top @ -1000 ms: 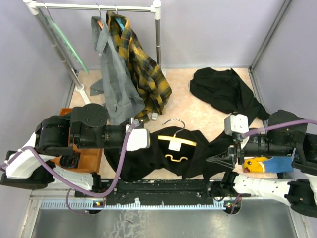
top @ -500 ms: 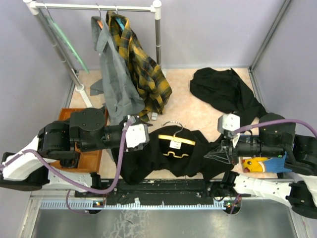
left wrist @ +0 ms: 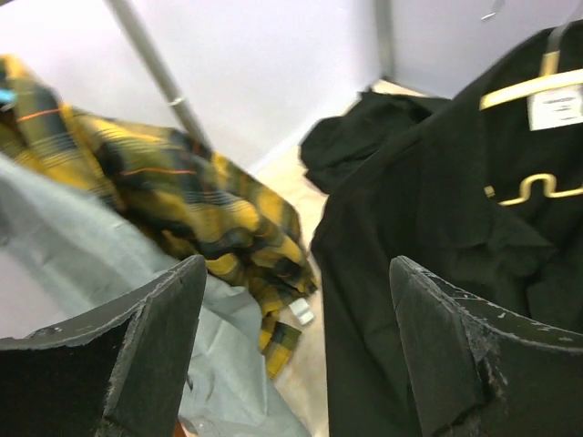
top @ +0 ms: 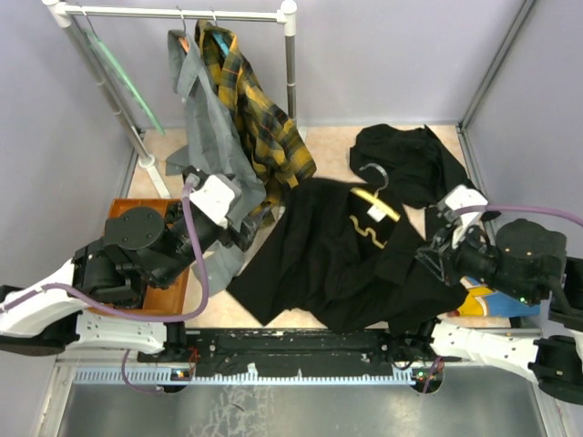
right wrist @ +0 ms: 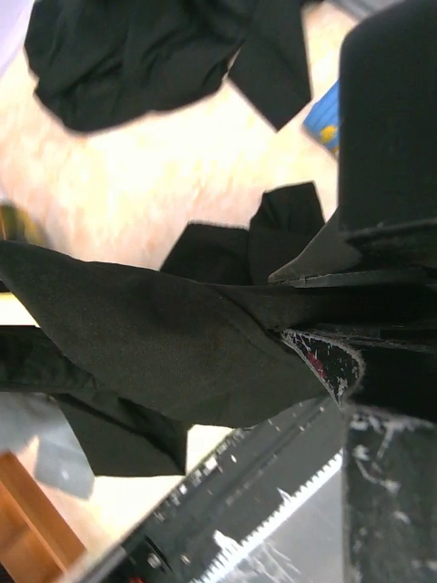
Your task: Place the shirt on the hanger
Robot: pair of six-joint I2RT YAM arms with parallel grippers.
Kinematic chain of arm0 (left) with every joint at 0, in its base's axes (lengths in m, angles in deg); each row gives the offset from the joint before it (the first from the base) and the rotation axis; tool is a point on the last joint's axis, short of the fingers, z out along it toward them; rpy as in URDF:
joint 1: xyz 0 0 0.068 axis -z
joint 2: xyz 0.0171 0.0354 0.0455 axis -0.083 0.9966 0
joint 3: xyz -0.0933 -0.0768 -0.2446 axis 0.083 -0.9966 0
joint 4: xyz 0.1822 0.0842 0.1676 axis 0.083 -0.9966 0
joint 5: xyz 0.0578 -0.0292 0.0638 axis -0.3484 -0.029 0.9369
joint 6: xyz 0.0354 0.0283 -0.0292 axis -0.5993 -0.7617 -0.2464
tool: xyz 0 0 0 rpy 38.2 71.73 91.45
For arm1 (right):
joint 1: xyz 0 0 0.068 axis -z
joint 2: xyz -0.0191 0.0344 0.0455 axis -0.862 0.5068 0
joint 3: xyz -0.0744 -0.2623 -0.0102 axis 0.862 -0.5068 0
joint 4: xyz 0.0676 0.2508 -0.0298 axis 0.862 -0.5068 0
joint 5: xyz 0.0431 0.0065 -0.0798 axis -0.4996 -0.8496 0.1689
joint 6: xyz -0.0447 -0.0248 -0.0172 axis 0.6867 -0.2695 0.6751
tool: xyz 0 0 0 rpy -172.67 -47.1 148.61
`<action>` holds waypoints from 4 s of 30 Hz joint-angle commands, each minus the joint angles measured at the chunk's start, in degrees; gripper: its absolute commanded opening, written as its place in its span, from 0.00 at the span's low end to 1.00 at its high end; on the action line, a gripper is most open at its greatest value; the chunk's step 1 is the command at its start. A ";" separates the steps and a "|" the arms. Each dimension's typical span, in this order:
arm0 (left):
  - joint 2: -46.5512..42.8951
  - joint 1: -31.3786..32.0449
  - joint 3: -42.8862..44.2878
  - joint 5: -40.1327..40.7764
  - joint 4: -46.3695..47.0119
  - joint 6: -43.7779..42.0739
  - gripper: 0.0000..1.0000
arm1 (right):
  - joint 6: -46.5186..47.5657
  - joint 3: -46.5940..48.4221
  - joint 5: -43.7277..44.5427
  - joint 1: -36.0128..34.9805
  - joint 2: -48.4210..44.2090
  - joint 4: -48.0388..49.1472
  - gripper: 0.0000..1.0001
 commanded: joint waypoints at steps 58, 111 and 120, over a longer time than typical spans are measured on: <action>25.09 -45.15 11.40 5.53 -2.65 15.31 0.46 | 3.64 -4.81 18.86 -0.27 8.34 21.93 0.00; -0.01 -48.34 2.12 -19.55 -2.36 15.22 0.79 | 3.37 53.90 -12.22 7.20 71.57 57.47 0.00; -2.41 -48.34 0.65 -16.25 -3.12 15.27 0.80 | 5.48 56.49 -6.01 5.27 73.69 61.96 0.00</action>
